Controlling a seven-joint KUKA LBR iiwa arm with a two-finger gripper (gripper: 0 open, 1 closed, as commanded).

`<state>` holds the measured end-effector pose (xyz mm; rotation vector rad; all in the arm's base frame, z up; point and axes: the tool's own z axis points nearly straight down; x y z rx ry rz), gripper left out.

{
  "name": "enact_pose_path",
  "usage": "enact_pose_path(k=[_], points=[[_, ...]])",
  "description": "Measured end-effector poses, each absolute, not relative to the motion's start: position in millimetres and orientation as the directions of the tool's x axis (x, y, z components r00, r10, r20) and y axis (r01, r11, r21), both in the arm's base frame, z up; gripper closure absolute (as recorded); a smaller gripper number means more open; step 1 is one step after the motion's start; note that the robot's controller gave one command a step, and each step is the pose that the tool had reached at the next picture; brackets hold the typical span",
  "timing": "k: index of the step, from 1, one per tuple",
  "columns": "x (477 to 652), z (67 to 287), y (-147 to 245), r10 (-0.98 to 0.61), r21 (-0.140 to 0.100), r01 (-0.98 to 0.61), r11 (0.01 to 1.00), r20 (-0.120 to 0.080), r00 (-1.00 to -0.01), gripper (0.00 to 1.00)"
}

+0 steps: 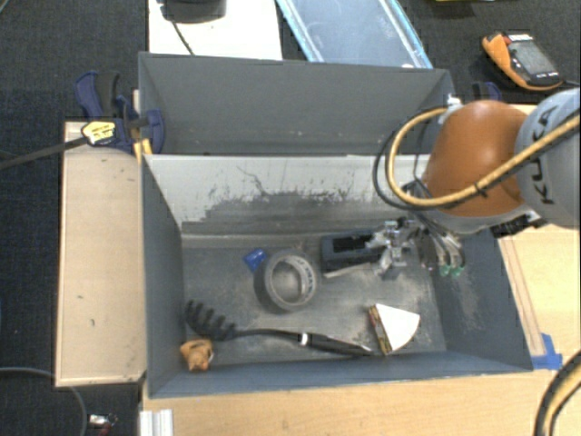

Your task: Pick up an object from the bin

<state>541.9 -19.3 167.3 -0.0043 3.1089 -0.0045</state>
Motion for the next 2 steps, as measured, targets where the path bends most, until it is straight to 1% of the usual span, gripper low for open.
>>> enact_pose_path(k=[1,2], points=[[541.9,167.3,-19.3,-0.003,-0.003,-0.003,1.0,-0.033,-0.999,1.0],[541.1,184.7,-10.1,0.004,-0.005,0.004,1.0,-0.019,-1.0,1.0]])
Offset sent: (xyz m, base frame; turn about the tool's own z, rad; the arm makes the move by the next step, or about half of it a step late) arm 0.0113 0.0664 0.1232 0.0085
